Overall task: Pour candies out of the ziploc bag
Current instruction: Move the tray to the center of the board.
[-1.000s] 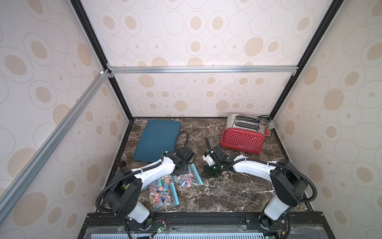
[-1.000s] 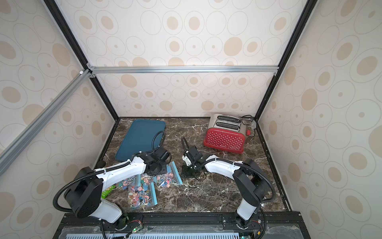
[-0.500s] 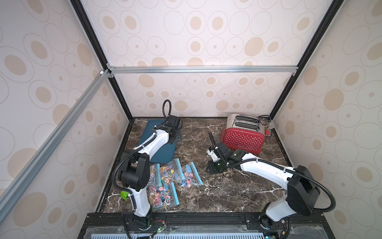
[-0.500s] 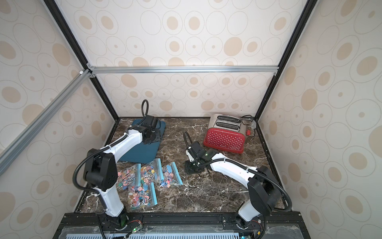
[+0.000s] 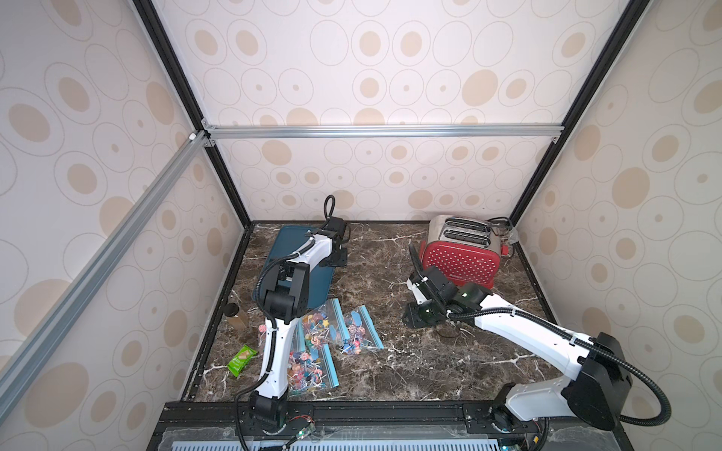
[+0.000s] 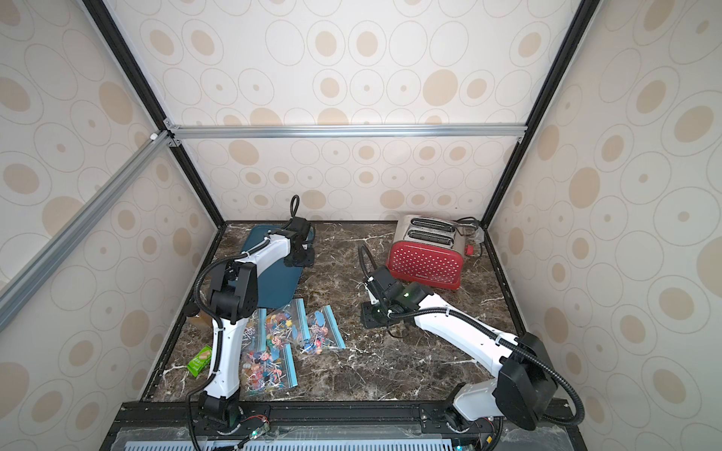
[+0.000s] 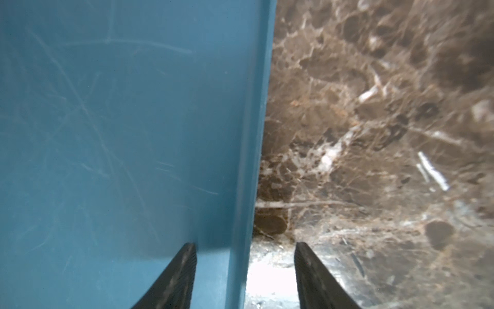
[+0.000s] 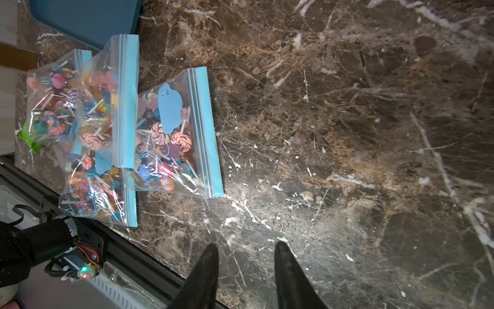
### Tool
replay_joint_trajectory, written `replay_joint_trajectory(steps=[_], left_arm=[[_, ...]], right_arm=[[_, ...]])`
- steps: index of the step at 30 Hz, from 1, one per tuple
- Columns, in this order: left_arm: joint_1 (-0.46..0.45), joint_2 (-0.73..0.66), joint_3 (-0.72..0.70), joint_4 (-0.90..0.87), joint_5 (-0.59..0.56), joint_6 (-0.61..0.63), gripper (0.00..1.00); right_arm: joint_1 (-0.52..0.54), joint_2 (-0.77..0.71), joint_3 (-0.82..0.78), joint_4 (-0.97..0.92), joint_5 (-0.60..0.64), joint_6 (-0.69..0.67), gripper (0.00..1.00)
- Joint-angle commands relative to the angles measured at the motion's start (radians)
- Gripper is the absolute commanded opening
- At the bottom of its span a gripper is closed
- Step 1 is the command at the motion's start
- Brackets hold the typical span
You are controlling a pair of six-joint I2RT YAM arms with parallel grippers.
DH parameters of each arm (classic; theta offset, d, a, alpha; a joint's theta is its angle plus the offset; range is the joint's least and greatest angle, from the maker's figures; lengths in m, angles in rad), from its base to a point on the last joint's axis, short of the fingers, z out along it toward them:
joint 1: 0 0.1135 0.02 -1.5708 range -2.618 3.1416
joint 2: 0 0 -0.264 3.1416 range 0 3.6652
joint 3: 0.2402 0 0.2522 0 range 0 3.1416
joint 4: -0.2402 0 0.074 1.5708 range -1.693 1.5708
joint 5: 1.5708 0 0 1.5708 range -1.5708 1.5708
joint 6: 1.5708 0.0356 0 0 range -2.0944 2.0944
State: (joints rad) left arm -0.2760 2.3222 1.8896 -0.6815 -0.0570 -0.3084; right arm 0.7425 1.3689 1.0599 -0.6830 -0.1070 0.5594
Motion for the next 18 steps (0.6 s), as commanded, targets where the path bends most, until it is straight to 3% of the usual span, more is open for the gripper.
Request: replay_joint_trajectory(steps=[1,8,13,15,18], left_arm=[[-0.001,0.037,0.051,-0.072,-0.026,0.041,0.53],[0.0,0.115,0.119,-0.139,-0.07,0.068,0.22],[-0.004,0.133,0.126,-0.153,-0.075,0.092,0.06],[-0.009,0.137,0.126,-0.155,-0.075,0.11,0.01],[-0.027,0.144,0.131,-0.158,-0.078,0.148,0.0]], right_arm=[[-0.01,0.005,-0.01,-0.032,0.02,0.011,0.38],[-0.013,0.007,0.002,-0.038,0.023,0.01,0.36],[-0.015,-0.019,-0.005,-0.046,0.043,0.019,0.35],[-0.018,-0.034,-0.01,-0.047,0.052,0.024,0.35],[-0.022,-0.062,-0.023,-0.049,0.072,0.042,0.34]])
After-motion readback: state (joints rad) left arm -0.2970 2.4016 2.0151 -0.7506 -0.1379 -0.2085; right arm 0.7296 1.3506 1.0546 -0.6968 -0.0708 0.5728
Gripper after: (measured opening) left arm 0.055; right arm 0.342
